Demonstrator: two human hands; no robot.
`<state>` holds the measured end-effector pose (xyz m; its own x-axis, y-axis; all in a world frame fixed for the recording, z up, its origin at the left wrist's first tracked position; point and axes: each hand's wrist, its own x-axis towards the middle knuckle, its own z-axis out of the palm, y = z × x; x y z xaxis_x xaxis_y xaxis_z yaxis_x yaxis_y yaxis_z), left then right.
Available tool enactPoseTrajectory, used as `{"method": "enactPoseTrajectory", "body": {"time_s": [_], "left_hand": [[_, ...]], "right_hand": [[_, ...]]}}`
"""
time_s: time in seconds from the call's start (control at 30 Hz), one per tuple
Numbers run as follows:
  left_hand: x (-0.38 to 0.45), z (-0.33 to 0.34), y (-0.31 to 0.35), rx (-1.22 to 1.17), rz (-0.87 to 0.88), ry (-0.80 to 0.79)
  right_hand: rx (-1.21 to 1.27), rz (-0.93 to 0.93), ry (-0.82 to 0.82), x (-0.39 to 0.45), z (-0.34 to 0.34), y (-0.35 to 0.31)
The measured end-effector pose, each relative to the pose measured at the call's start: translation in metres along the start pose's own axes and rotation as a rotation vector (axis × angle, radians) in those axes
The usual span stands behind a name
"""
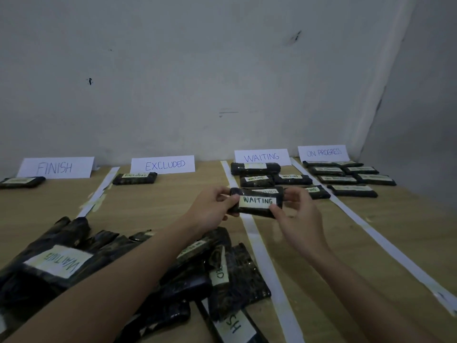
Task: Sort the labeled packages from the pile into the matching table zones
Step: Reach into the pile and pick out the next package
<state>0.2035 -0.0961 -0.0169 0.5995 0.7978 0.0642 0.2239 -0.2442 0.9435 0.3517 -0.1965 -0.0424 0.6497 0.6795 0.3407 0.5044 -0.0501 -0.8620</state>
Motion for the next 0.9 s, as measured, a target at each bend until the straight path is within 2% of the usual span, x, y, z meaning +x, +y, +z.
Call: {"method": "enactPoseTrajectory", "body": {"time_s": [0.1, 0.23, 0.33, 0.47, 0.67, 0.73, 0.9], "left_hand": [[0.003, 0.013, -0.006, 0.011, -0.045, -0.017], [0.011, 0.032, -0.01, 0.001, -0.058, -0.076], [0.017, 0.04, -0.013, 0.017, -0.08, -0.106], [0.026, 0.038, -0.016, 0.202, -0.041, -0.052], [0.026, 0.008, -0.009, 0.322, 0.017, -0.04], [0.023, -0.007, -0.008, 0.371, 0.039, -0.036], [0.013, -0.055, -0.013, 0.427, 0.023, -0.086]], "right_hand": [[-0.37, -0.383, -0.002, -0.006, 0.004, 0.013], [-0.64, -0.597, -0.055, -0.015, 0.006, 0.027], [-0.671, -0.65, -0.06, -0.005, 0.003, 0.035], [-0.72, -0.633, -0.12, 0.015, 0.0, 0.047], [-0.854, -0.426, -0.344, 0.051, 0.006, 0.057], [-0.863, -0.394, -0.368, 0.051, 0.01, 0.056], [-0.676, -0.546, -0.385, 0.038, 0.037, 0.026]]}}
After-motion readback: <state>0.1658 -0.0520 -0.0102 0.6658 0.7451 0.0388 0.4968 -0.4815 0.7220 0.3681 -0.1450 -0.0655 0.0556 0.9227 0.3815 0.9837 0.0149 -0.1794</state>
